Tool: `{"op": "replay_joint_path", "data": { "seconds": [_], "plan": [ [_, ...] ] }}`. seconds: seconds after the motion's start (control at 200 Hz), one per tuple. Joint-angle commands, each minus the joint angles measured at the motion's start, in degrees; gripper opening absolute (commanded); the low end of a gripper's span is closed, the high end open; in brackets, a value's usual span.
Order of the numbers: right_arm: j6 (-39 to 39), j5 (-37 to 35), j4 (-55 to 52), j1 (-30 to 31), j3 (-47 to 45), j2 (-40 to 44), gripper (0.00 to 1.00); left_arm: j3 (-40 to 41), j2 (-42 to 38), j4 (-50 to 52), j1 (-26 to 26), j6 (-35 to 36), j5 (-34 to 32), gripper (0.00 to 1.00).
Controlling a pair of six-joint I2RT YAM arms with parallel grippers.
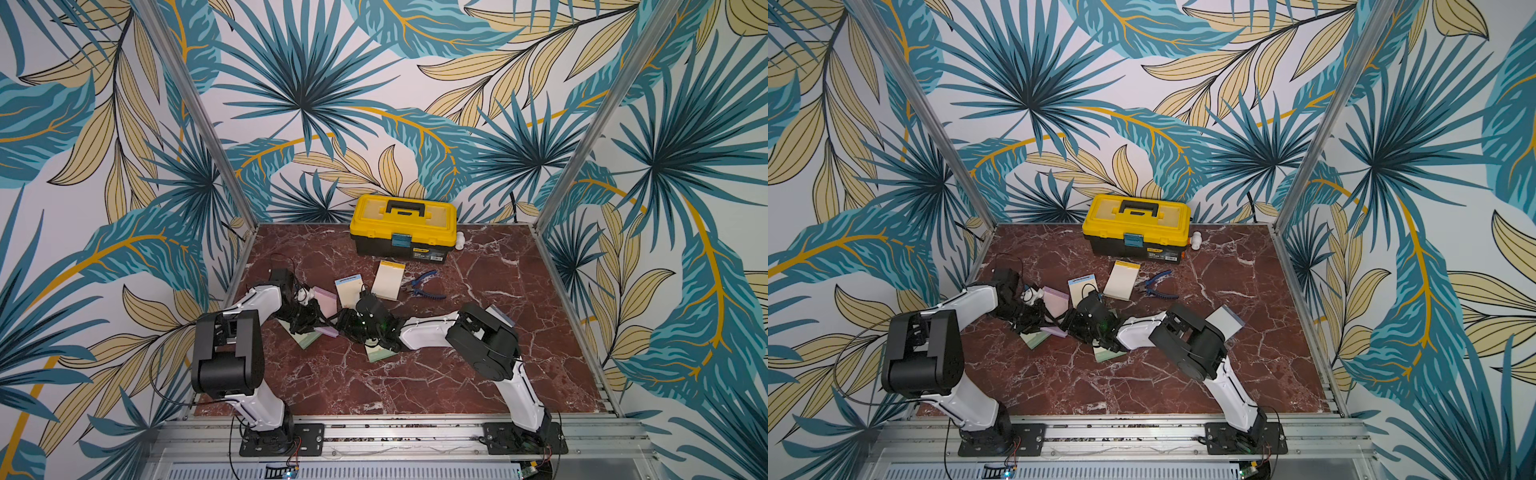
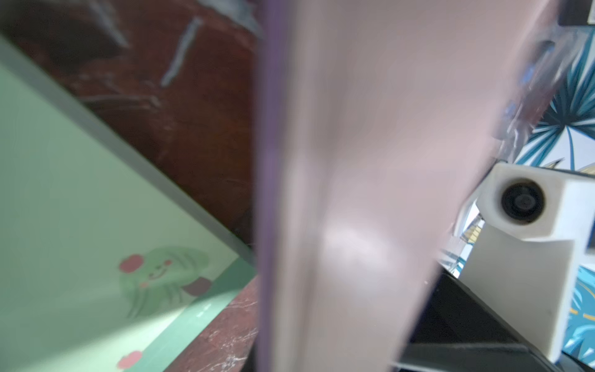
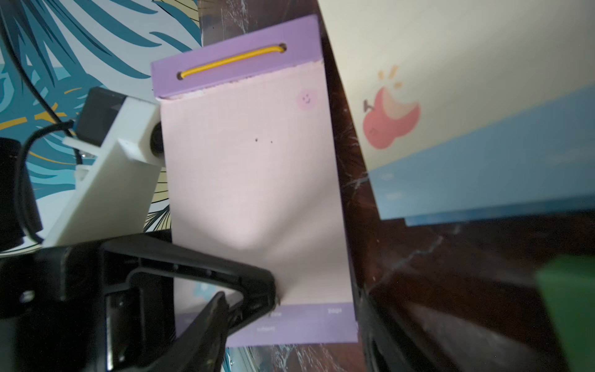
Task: Tear off pages from different memo pads
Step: Pick up the memo pad from the center of the board.
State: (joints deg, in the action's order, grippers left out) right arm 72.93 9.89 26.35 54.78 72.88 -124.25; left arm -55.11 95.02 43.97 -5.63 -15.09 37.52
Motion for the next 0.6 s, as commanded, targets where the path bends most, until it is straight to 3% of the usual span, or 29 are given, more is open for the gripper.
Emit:
{"op": "replay_joint_path", "data": {
  "seconds": [0.0,0.155,0.28,0.446,0.591],
  "plan": [
    [-5.10,-1.14,-7.06,-0.04,-2.91,7.35,0.66,0.69,-2.87,-0.78,-0.02,-1.45,1.53,0.10],
    [-17.16,-1.48,-23.91,-1.18,-1.85,15.77,0.67,-1.30,-8.84,3.93,-0.01,0.76,1.16,0.03],
    [-25.32,3.04,-33.38,-2.88,-1.49,20.75,0.66,-2.84,-14.06,7.31,0.04,1.99,2.96,0.00],
    [-29.73,10.09,-35.66,-6.95,-6.87,30.45,0.66,-3.79,-20.16,5.82,3.21,0.77,7.78,0.00],
    [-32.65,16.93,-36.42,-13.65,-11.49,39.62,0.75,-5.04,-22.63,-0.80,9.28,-2.39,10.66,0.00]
  ]
}}
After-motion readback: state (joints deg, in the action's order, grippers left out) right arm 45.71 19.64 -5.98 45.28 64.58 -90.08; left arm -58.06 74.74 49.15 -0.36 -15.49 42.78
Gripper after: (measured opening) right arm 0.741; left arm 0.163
